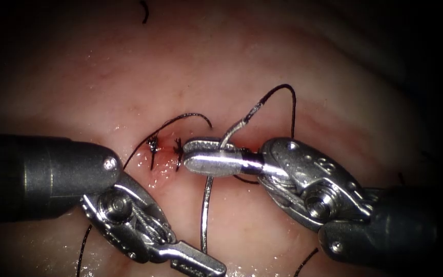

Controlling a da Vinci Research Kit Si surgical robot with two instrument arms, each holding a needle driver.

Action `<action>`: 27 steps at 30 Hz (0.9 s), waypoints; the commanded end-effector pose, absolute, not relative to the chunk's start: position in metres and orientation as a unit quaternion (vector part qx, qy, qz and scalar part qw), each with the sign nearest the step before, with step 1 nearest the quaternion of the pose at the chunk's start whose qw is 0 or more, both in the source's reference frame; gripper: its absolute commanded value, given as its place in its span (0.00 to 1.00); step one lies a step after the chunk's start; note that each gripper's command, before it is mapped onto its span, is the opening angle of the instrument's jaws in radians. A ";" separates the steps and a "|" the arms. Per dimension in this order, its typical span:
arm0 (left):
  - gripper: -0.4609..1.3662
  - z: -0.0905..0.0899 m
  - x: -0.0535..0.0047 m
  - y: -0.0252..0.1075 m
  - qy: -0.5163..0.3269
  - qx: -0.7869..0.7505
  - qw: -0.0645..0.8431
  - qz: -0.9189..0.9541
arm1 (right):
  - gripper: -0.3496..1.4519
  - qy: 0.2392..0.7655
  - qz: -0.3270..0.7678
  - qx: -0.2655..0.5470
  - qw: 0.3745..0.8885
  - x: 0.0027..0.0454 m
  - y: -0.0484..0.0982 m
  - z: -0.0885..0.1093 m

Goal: Wound Closure
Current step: Pass the needle from the left tool to the right tool, then spread open the wound with the left gripper

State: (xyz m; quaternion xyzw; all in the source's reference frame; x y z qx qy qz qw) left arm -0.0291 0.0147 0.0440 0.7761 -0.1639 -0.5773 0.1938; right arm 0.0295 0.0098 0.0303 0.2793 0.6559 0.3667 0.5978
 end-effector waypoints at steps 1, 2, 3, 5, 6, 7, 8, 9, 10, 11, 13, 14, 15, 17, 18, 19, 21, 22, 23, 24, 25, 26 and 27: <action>0.54 0.044 -0.0288 0.015 -0.157 0.780 0.184 -0.577 | 0.00 0.662 0.363 0.271 0.597 0.0292 0.010 0.031; 0.62 0.044 -0.0288 0.015 -0.151 0.782 0.176 -0.578 | 0.00 0.667 0.361 0.268 0.594 0.0290 0.010 0.031; 0.66 0.044 -0.0288 0.015 -0.148 0.784 0.170 -0.578 | 0.00 0.670 0.361 0.263 0.593 0.0288 0.010 0.031; 0.75 0.044 -0.0288 0.015 -0.146 0.790 0.155 -0.575 | 0.00 0.675 0.360 0.240 0.598 0.0283 0.010 0.031; 0.77 0.044 -0.0288 0.015 -0.143 0.791 0.149 -0.576 | 0.00 0.677 0.360 0.233 0.599 0.0282 0.010 0.031; 0.81 0.044 -0.0288 0.015 -0.139 0.794 0.140 -0.575 | 0.00 0.677 0.360 0.226 0.601 0.0279 0.010 0.031; 0.84 0.044 -0.0289 0.015 -0.135 0.796 0.132 -0.575 | 0.00 0.678 0.357 0.221 0.604 0.0277 0.011 0.031; 0.85 0.044 -0.0289 0.015 -0.129 0.795 0.125 -0.579 | 0.00 0.681 0.352 0.214 0.605 0.0274 0.011 0.031; 0.85 0.044 -0.0289 0.015 -0.128 0.793 0.121 -0.583 | 0.00 0.682 0.351 0.212 0.605 0.0273 0.011 0.031; 0.85 0.044 -0.0289 0.015 -0.126 0.791 0.115 -0.588 | 0.00 0.683 0.349 0.210 0.606 0.0272 0.011 0.031; 0.84 0.044 -0.0288 0.015 -0.122 0.786 0.106 -0.597 | 0.00 0.684 0.348 0.209 0.606 0.0270 0.011 0.031; 0.83 0.044 -0.0287 0.015 -0.118 0.787 0.102 -0.598 | 0.00 0.684 0.348 0.209 0.606 0.0270 0.011 0.031; 0.82 0.044 -0.0287 0.015 -0.115 0.787 0.100 -0.598 | 0.00 0.685 0.346 0.207 0.607 0.0270 0.011 0.031; 0.74 0.044 -0.0285 0.015 -0.102 0.788 0.089 -0.600 | 0.00 0.686 0.340 0.201 0.610 0.0270 0.011 0.031; 0.74 0.044 -0.0284 0.015 -0.095 0.789 0.083 -0.601 | 0.00 0.686 0.340 0.201 0.610 0.0269 0.011 0.031; 0.73 0.044 -0.0283 0.015 -0.089 0.788 0.076 -0.605 | 0.00 0.686 0.341 0.201 0.610 0.0269 0.011 0.031; 0.69 0.044 -0.0281 0.015 -0.079 0.783 0.059 -0.614 | 0.00 0.686 0.342 0.193 0.613 0.0266 0.011 0.031; 0.67 0.044 -0.0280 0.015 -0.074 0.780 0.051 -0.619 | 0.00 0.684 0.344 0.188 0.615 0.0265 0.011 0.031; 0.65 0.044 -0.0279 0.015 -0.075 0.776 0.045 -0.625 | 0.00 0.683 0.343 0.182 0.618 0.0263 0.012 0.031; 0.64 0.044 -0.0278 0.015 -0.072 0.773 0.039 -0.629 | 0.00 0.683 0.342 0.180 0.619 0.0261 0.012 0.031; 0.64 0.044 -0.0277 0.015 -0.071 0.772 0.035 -0.631 | 0.00 0.683 0.342 0.180 0.620 0.0260 0.012 0.031; 0.66 0.044 -0.0276 0.015 -0.064 0.769 0.024 -0.636 | 0.00 0.683 0.340 0.176 0.622 0.0257 0.012 0.031; 0.67 0.044 -0.0275 0.015 -0.060 0.768 0.019 -0.637 | 0.00 0.682 0.340 0.172 0.624 0.0256 0.012 0.031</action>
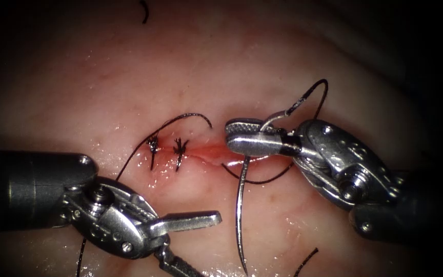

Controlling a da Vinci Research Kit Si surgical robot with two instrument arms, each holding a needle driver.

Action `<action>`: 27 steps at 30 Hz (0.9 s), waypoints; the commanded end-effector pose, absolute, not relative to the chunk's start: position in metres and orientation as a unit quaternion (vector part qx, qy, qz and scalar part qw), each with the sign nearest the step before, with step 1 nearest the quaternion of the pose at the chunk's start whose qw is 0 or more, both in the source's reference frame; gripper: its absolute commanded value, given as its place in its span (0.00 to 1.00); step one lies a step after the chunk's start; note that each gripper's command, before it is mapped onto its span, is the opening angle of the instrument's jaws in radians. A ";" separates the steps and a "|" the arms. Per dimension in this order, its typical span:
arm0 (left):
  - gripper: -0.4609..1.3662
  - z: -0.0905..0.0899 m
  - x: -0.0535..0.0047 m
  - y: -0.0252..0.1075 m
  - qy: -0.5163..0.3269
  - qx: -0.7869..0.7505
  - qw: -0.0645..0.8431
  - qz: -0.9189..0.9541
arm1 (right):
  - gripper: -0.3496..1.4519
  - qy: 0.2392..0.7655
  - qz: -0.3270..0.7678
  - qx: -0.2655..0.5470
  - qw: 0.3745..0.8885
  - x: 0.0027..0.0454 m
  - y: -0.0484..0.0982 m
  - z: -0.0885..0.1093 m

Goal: Wound Closure
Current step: Spread open the wound with the left gripper

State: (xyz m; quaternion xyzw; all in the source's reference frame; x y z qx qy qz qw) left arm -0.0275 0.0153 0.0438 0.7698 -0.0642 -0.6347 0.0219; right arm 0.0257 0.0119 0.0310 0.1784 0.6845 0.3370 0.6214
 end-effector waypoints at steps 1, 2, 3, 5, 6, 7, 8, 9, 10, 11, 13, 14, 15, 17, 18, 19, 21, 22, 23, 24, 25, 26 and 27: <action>0.67 0.044 -0.0273 0.015 -0.059 0.766 0.015 -0.640 | 0.00 0.681 0.341 0.168 0.626 0.0255 0.012 0.031; 0.67 0.044 -0.0271 0.015 -0.056 0.762 0.006 -0.645 | 0.00 0.680 0.339 0.162 0.629 0.0253 0.012 0.031; 0.69 0.044 -0.0269 0.016 -0.055 0.761 0.002 -0.647 | 0.00 0.680 0.339 0.159 0.631 0.0252 0.012 0.031; 0.70 0.044 -0.0267 0.016 -0.052 0.758 -0.005 -0.650 | 0.00 0.679 0.338 0.155 0.632 0.0251 0.012 0.031; 0.71 0.043 -0.0265 0.016 -0.050 0.750 -0.019 -0.659 | 0.00 0.678 0.337 0.148 0.636 0.0250 0.012 0.031; 0.71 0.043 -0.0265 0.016 -0.048 0.749 -0.022 -0.660 | 0.00 0.678 0.336 0.146 0.637 0.0250 0.012 0.031; 0.71 0.043 -0.0264 0.016 -0.049 0.744 -0.029 -0.665 | 0.00 0.678 0.335 0.142 0.639 0.0250 0.012 0.031; 0.72 0.043 -0.0264 0.016 -0.049 0.736 -0.042 -0.674 | 0.00 0.677 0.334 0.135 0.641 0.0250 0.012 0.031; 0.73 0.043 -0.0264 0.016 -0.051 0.728 -0.050 -0.681 | 0.00 0.677 0.333 0.129 0.644 0.0250 0.012 0.031; 0.73 0.043 -0.0264 0.016 -0.052 0.722 -0.060 -0.688 | 0.00 0.674 0.334 0.124 0.648 0.0249 0.012 0.031; 0.71 0.043 -0.0264 0.016 -0.052 0.711 -0.075 -0.697 | 0.00 0.671 0.332 0.115 0.654 0.0248 0.012 0.031; 0.71 0.043 -0.0264 0.016 -0.052 0.706 -0.084 -0.702 | 0.00 0.669 0.332 0.110 0.656 0.0247 0.012 0.031; 0.66 0.043 -0.0264 0.016 -0.051 0.698 -0.098 -0.708 | 0.00 0.667 0.327 0.099 0.661 0.0245 0.012 0.030; 0.51 0.043 -0.0264 0.017 -0.051 0.686 -0.117 -0.717 | 0.00 0.664 0.324 0.087 0.668 0.0241 0.012 0.030; 0.50 0.043 -0.0265 0.017 -0.052 0.681 -0.123 -0.720 | 0.00 0.664 0.321 0.082 0.671 0.0240 0.012 0.030; 0.50 0.043 -0.0265 0.017 -0.053 0.680 -0.124 -0.721 | 0.00 0.663 0.320 0.080 0.672 0.0239 0.012 0.030; 0.41 0.043 -0.0266 0.017 -0.060 0.670 -0.132 -0.728 | 0.00 0.662 0.312 0.069 0.678 0.0235 0.012 0.030; 0.41 0.043 -0.0266 0.017 -0.061 0.666 -0.137 -0.730 | 0.00 0.662 0.310 0.068 0.679 0.0234 0.013 0.030; 0.41 0.043 -0.0266 0.017 -0.060 0.664 -0.140 -0.732 | 0.00 0.661 0.307 0.067 0.681 0.0234 0.013 0.030; 0.42 0.043 -0.0265 0.017 -0.058 0.662 -0.148 -0.733 | 0.00 0.663 0.304 0.062 0.681 0.0233 0.013 0.030; 0.41 0.043 -0.0265 0.017 -0.059 0.659 -0.150 -0.734 | 0.00 0.664 0.300 0.058 0.683 0.0233 0.013 0.030; 0.36 0.043 -0.0264 0.017 -0.058 0.658 -0.154 -0.735 | 0.00 0.664 0.300 0.058 0.683 0.0234 0.013 0.030; 0.34 0.044 -0.0264 0.017 -0.056 0.657 -0.157 -0.735 | 0.00 0.665 0.298 0.056 0.683 0.0234 0.013 0.030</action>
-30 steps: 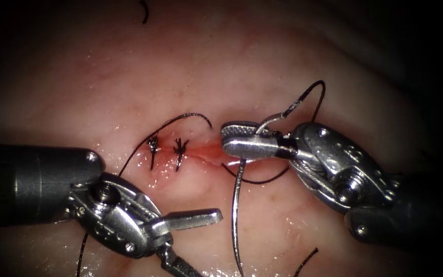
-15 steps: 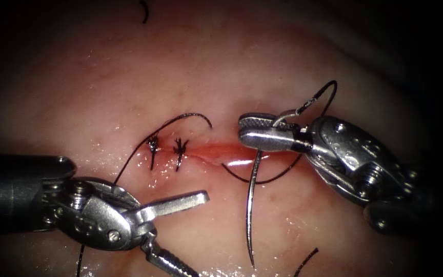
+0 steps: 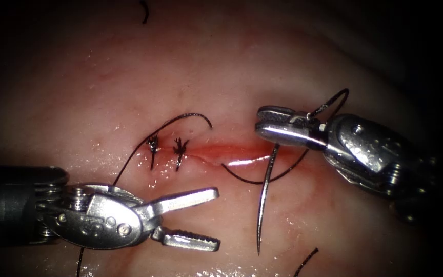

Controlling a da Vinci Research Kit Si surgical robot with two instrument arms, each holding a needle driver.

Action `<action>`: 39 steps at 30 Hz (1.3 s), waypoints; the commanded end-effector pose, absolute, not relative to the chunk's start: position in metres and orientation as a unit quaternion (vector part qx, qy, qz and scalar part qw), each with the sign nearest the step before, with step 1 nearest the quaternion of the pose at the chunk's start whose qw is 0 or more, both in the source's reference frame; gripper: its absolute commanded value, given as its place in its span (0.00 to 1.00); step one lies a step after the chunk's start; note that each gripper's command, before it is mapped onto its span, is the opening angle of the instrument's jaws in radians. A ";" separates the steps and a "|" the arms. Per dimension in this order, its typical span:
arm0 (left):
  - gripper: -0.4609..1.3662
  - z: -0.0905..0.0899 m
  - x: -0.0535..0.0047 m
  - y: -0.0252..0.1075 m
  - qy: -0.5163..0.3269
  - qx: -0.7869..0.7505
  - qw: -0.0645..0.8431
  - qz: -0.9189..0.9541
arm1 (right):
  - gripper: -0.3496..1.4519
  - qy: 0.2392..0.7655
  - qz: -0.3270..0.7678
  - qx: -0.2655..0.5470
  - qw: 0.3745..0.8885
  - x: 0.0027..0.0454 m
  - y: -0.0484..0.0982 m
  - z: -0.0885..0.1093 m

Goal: Wound Closure
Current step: Spread open the wound with the left gripper

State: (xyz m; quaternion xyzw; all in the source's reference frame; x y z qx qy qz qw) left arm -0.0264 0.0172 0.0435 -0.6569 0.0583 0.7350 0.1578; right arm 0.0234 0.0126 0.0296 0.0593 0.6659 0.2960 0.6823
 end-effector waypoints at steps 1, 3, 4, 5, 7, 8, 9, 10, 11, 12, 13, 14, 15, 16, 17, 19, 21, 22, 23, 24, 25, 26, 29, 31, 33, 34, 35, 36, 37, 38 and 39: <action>0.31 0.044 -0.0262 0.017 0.057 -0.655 0.158 0.737 | 0.00 0.666 0.297 0.053 0.683 0.0234 0.013 0.030; 0.25 0.044 -0.0261 0.018 0.057 -0.650 0.158 0.741 | 0.00 0.667 0.293 0.049 0.683 0.0234 0.013 0.030; 0.25 0.044 -0.0260 0.018 0.053 -0.646 0.155 0.745 | 0.00 0.667 0.291 0.048 0.684 0.0234 0.012 0.029; 0.24 0.044 -0.0258 0.018 0.046 -0.642 0.154 0.750 | 0.00 0.667 0.290 0.044 0.685 0.0234 0.012 0.029; 0.27 0.044 -0.0256 0.018 0.033 -0.633 0.151 0.759 | 0.00 0.669 0.288 0.041 0.684 0.0234 0.012 0.029; 0.29 0.044 -0.0254 0.018 0.029 -0.628 0.149 0.763 | 0.00 0.670 0.283 0.039 0.685 0.0234 0.012 0.029; 0.32 0.044 -0.0253 0.018 0.027 -0.625 0.148 0.766 | 0.00 0.670 0.283 0.039 0.685 0.0234 0.012 0.029; 0.31 0.044 -0.0252 0.018 0.025 -0.617 0.149 0.772 | 0.00 0.670 0.281 0.037 0.686 0.0234 0.012 0.029; 0.28 0.044 -0.0251 0.019 0.027 -0.613 0.153 0.775 | 0.00 0.671 0.280 0.035 0.686 0.0234 0.012 0.029; 0.26 0.044 -0.0250 0.019 0.028 -0.608 0.155 0.778 | 0.00 0.672 0.279 0.032 0.686 0.0234 0.012 0.029; 0.26 0.044 -0.0250 0.019 0.030 -0.605 0.158 0.780 | 0.00 0.672 0.277 0.031 0.686 0.0234 0.012 0.029; 0.22 0.044 -0.0249 0.019 0.029 -0.601 0.159 0.783 | 0.00 0.672 0.275 0.029 0.687 0.0234 0.012 0.029; 0.20 0.044 -0.0249 0.019 0.027 -0.599 0.159 0.784 | 0.00 0.672 0.273 0.027 0.688 0.0234 0.012 0.029; 0.10 0.044 -0.0249 0.019 0.021 -0.595 0.154 0.789 | 0.00 0.672 0.272 0.025 0.688 0.0234 0.012 0.028; 0.06 0.045 -0.0248 0.020 0.014 -0.589 0.148 0.794 | 0.00 0.672 0.270 0.023 0.689 0.0234 0.012 0.028; 0.06 0.045 -0.0247 0.020 0.000 -0.581 0.145 0.801 | 0.00 0.673 0.267 0.019 0.690 0.0234 0.012 0.028; 0.06 0.046 -0.0247 0.020 -0.025 -0.551 0.145 0.821 | 0.00 0.672 0.262 0.014 0.692 0.0235 0.012 0.028; 0.06 0.046 -0.0247 0.020 -0.035 -0.541 0.147 0.827 | 0.00 0.672 0.262 0.014 0.692 0.0235 0.012 0.027; 0.06 0.046 -0.0247 0.020 -0.037 -0.539 0.145 0.829 | 0.00 0.672 0.260 0.012 0.693 0.0235 0.012 0.027; 0.06 0.047 -0.0249 0.019 -0.051 -0.522 0.139 0.840 | 0.00 0.673 0.259 0.010 0.693 0.0236 0.012 0.027; 0.06 0.047 -0.0251 0.019 -0.059 -0.512 0.135 0.846 | 0.00 0.673 0.259 0.010 0.693 0.0236 0.012 0.027; 0.06 0.048 -0.0253 0.019 -0.066 -0.503 0.132 0.851 | 0.00 0.673 0.258 0.007 0.693 0.0236 0.012 0.027; 0.06 0.049 -0.0260 0.019 -0.071 -0.482 0.126 0.864 | 0.00 0.672 0.253 0.001 0.696 0.0237 0.012 0.027; 0.06 0.049 -0.0265 0.020 -0.072 -0.477 0.125 0.867 | 0.00 0.673 0.247 -0.006 0.697 0.0237 0.012 0.027; 0.06 0.051 -0.0270 0.020 -0.070 -0.469 0.126 0.871 | 0.00 0.673 0.239 -0.014 0.700 0.0238 0.012 0.027; 0.06 0.051 -0.0271 0.021 -0.070 -0.465 0.125 0.873 | 0.00 0.673 0.239 -0.014 0.700 0.0238 0.012 0.027; 0.06 0.052 -0.0272 0.021 -0.070 -0.455 0.123 0.879 | 0.00 0.673 0.234 -0.018 0.701 0.0238 0.012 0.027; 0.06 0.052 -0.0273 0.021 -0.071 -0.449 0.121 0.883 | 0.00 0.674 0.234 -0.018 0.701 0.0238 0.012 0.027; 0.06 0.052 -0.0273 0.021 -0.072 -0.447 0.119 0.884 | 0.00 0.674 0.232 -0.020 0.702 0.0238 0.012 0.027; 0.06 0.053 -0.0274 0.021 -0.076 -0.437 0.113 0.889 | 0.00 0.674 0.230 -0.021 0.702 0.0239 0.012 0.027; 0.06 0.054 -0.0274 0.021 -0.075 -0.430 0.111 0.893 | 0.00 0.674 0.227 -0.023 0.702 0.0239 0.012 0.027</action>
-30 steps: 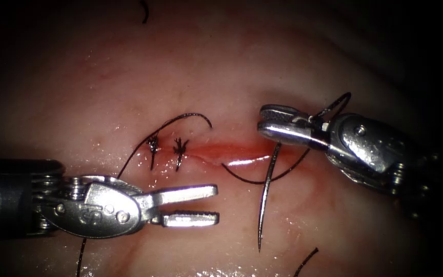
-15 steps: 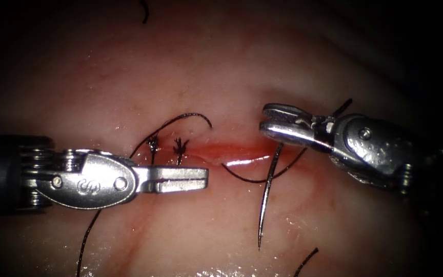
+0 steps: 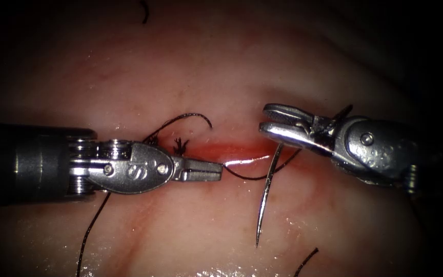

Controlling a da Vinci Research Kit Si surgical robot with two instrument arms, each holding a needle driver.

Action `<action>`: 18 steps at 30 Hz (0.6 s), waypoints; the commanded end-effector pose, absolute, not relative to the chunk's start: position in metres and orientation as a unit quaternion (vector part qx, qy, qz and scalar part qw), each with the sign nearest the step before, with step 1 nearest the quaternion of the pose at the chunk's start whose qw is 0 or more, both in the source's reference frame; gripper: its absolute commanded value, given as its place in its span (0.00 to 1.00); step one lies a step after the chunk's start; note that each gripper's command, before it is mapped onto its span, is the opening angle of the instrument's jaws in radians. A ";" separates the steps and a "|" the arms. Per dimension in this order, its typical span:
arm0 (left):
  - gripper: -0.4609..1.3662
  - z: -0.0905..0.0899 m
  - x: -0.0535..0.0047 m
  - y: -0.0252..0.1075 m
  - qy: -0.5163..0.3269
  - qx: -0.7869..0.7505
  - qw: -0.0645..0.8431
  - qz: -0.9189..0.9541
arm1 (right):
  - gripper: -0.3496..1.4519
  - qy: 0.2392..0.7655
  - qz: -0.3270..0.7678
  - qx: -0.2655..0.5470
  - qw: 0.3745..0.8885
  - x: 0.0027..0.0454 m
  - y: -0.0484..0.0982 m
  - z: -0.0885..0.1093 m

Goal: Wound Closure
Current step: Spread open the wound with the left gripper

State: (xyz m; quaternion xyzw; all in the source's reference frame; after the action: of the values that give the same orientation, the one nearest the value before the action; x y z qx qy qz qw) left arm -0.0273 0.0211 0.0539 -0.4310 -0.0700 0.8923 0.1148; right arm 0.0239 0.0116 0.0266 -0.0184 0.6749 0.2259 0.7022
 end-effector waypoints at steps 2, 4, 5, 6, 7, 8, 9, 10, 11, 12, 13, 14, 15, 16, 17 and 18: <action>0.06 0.054 -0.0273 0.021 -0.073 -0.418 0.107 0.899 | 0.00 0.675 0.226 -0.022 0.702 0.0240 0.012 0.027; 0.06 0.055 -0.0271 0.021 -0.074 -0.405 0.101 0.906 | 0.00 0.675 0.224 -0.024 0.703 0.0241 0.012 0.027; 0.06 0.056 -0.0270 0.021 -0.076 -0.395 0.099 0.910 | 0.00 0.675 0.219 -0.027 0.704 0.0242 0.012 0.027; 0.06 0.056 -0.0270 0.021 -0.077 -0.389 0.100 0.912 | 0.00 0.675 0.219 -0.028 0.704 0.0242 0.012 0.027; 0.06 0.056 -0.0269 0.021 -0.077 -0.387 0.098 0.914 | 0.00 0.676 0.216 -0.029 0.704 0.0243 0.012 0.027; 0.06 0.057 -0.0268 0.021 -0.079 -0.385 0.099 0.914 | 0.00 0.677 0.215 -0.028 0.703 0.0243 0.012 0.027; 0.06 0.057 -0.0268 0.021 -0.080 -0.382 0.100 0.915 | 0.00 0.677 0.213 -0.030 0.704 0.0244 0.012 0.027; 0.06 0.058 -0.0267 0.021 -0.080 -0.378 0.099 0.917 | 0.00 0.677 0.213 -0.030 0.704 0.0245 0.012 0.026; 0.06 0.058 -0.0267 0.021 -0.080 -0.378 0.099 0.917 | 0.00 0.677 0.213 -0.030 0.704 0.0245 0.012 0.026; 0.06 0.058 -0.0267 0.021 -0.082 -0.374 0.096 0.919 | 0.00 0.678 0.210 -0.031 0.704 0.0245 0.012 0.026; 0.06 0.058 -0.0267 0.021 -0.084 -0.370 0.097 0.920 | 0.00 0.678 0.210 -0.031 0.704 0.0245 0.012 0.026; 0.06 0.059 -0.0267 0.022 -0.085 -0.367 0.095 0.921 | 0.00 0.678 0.210 -0.031 0.704 0.0245 0.012 0.026; 0.06 0.059 -0.0266 0.022 -0.089 -0.360 0.090 0.924 | 0.00 0.678 0.208 -0.033 0.704 0.0246 0.012 0.026; 0.06 0.059 -0.0266 0.022 -0.089 -0.357 0.089 0.925 | 0.00 0.678 0.208 -0.033 0.704 0.0246 0.012 0.026; 0.06 0.060 -0.0266 0.022 -0.089 -0.356 0.089 0.926 | 0.00 0.678 0.208 -0.033 0.704 0.0246 0.012 0.026; 0.06 0.060 -0.0266 0.022 -0.088 -0.355 0.089 0.927 | 0.00 0.678 0.205 -0.035 0.705 0.0246 0.012 0.026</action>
State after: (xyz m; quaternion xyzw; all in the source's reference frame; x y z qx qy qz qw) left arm -0.0265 0.0218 0.0603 -0.3534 -0.0825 0.9274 0.0909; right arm 0.0246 0.0116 0.0264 -0.0317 0.6789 0.2025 0.7050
